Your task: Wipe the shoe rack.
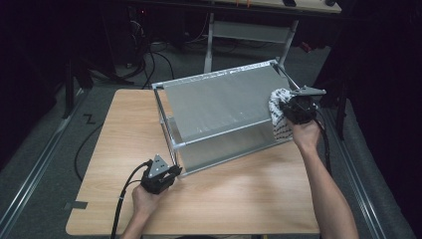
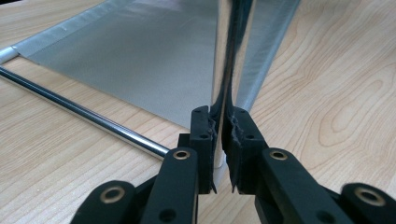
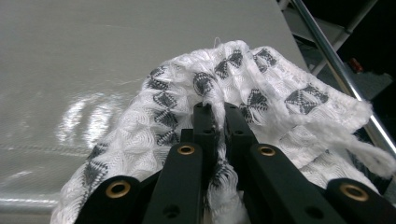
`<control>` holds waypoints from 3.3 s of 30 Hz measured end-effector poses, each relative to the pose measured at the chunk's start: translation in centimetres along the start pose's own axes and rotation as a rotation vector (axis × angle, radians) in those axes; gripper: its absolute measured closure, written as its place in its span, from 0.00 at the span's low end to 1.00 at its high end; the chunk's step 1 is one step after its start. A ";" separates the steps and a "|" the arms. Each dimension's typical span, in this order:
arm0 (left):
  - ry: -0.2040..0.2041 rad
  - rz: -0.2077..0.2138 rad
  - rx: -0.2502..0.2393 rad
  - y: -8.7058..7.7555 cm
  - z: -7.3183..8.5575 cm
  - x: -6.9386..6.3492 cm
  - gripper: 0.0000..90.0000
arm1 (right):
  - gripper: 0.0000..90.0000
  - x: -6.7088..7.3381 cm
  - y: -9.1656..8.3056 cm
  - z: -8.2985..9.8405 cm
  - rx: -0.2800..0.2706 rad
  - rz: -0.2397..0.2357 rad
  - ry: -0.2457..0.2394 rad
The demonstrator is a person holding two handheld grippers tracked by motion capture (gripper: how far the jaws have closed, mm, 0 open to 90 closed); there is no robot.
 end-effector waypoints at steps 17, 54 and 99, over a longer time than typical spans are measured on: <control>0.011 0.007 -0.002 0.7 -0.3 -0.3 0.91 | 0.96 2.8 -0.1 -0.2 -0.019 -0.066 -0.030; 0.012 0.024 0.008 0.9 -0.5 -0.5 0.91 | 0.96 10.3 -1.3 -0.9 -0.061 -0.242 -0.108; 0.006 0.027 0.004 1.2 -0.5 -0.6 0.91 | 0.96 16.0 -1.6 -1.7 -0.088 -0.346 -0.159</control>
Point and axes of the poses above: each handheld gripper's, and its own axes: y roughly forward along the jaws, z roughly out of its underside, x roughly to its left, the point moved 4 cm from there along y, roughly forward along the jaws, and after that the axes turned 8 degrees about -x, right-handed, at the moved point
